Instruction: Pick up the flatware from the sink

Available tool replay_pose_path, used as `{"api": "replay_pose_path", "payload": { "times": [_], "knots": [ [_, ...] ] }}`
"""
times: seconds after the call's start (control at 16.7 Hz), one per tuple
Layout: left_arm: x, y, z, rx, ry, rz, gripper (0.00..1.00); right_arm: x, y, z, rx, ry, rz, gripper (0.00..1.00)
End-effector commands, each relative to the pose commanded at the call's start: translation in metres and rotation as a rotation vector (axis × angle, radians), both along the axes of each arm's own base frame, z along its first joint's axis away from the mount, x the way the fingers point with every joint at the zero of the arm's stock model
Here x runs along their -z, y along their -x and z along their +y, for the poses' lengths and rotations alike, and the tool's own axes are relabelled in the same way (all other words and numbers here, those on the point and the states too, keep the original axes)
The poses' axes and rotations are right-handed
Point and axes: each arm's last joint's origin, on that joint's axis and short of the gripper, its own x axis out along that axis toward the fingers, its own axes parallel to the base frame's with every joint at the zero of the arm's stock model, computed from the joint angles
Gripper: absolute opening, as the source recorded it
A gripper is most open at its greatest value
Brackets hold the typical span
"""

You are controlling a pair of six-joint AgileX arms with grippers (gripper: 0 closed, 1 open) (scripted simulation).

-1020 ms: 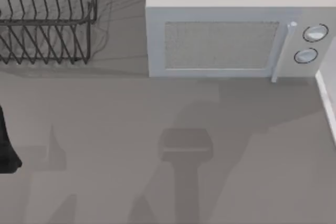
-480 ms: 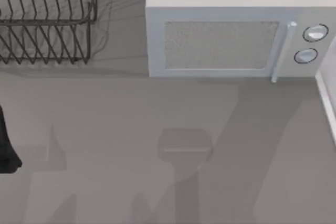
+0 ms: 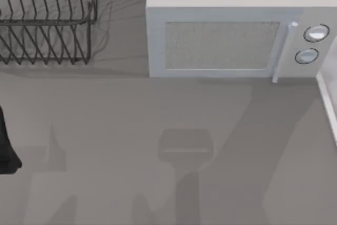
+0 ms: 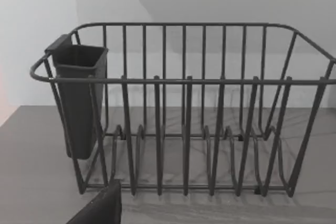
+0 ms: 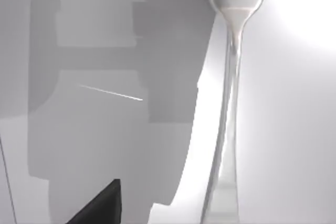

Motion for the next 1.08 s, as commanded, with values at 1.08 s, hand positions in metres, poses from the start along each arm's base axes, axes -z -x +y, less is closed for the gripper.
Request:
{"api": "replay_pose_path", "payload": {
  "times": [1.08],
  "knots": [
    [0.000,0.000,0.000,0.000,0.000,0.000,1.00,0.121,0.004,-0.001,0.004,0.001,-0.005,0.62]
  ]
}}
